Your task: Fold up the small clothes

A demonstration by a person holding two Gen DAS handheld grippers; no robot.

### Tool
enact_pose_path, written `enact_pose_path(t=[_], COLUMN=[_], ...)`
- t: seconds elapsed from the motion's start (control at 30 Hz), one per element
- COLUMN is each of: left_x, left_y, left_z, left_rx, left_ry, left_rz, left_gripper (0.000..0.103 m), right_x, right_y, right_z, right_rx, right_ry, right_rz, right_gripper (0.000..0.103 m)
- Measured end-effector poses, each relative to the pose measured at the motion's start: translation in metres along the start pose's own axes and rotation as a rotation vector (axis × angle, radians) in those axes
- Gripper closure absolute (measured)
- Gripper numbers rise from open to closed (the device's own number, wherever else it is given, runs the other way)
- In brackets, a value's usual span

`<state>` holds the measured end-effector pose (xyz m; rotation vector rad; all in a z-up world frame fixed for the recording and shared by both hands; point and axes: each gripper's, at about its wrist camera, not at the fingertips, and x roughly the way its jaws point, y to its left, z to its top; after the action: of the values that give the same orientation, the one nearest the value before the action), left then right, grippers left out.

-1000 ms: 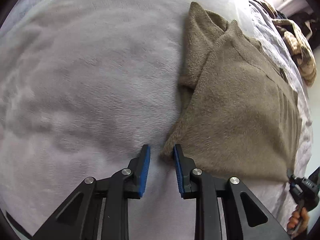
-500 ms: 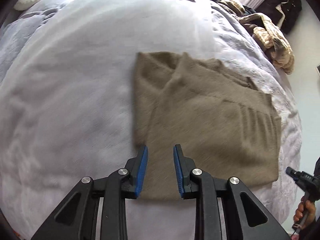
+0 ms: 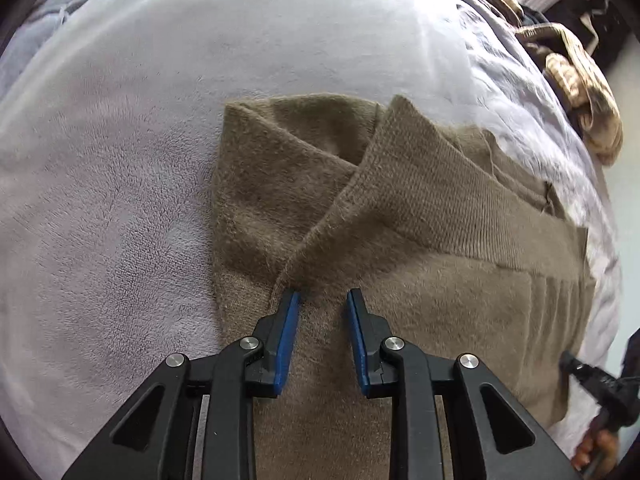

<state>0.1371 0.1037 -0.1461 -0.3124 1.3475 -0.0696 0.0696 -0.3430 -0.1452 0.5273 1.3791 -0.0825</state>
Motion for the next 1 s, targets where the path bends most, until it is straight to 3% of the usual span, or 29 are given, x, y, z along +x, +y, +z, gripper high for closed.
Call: enact_pose_path(t=[0.2,0.3,1.0], left_x=[-0.014,-0.022,-0.040], left_y=[-0.012,-0.019,-0.038], left_z=[-0.010,-0.018,-0.056], left_rx=[0.090,0.127,0.194], left_ry=[0.006,0.014,0.053], left_rz=[0.071,0.103,0.123], left_gripper=[0.076,0.076,0.076], right_x=[-0.009,-0.016,-0.031], right_y=[-0.011,-0.015,-0.001], right_z=[-0.001,-0.005,-0.031], right_rx=[0.020,0.040,0.010], right_ry=[0.004,0.013,0.041], right_rz=[0.033,0.055,0.032], right_gripper=[0.094,0.090,0.090])
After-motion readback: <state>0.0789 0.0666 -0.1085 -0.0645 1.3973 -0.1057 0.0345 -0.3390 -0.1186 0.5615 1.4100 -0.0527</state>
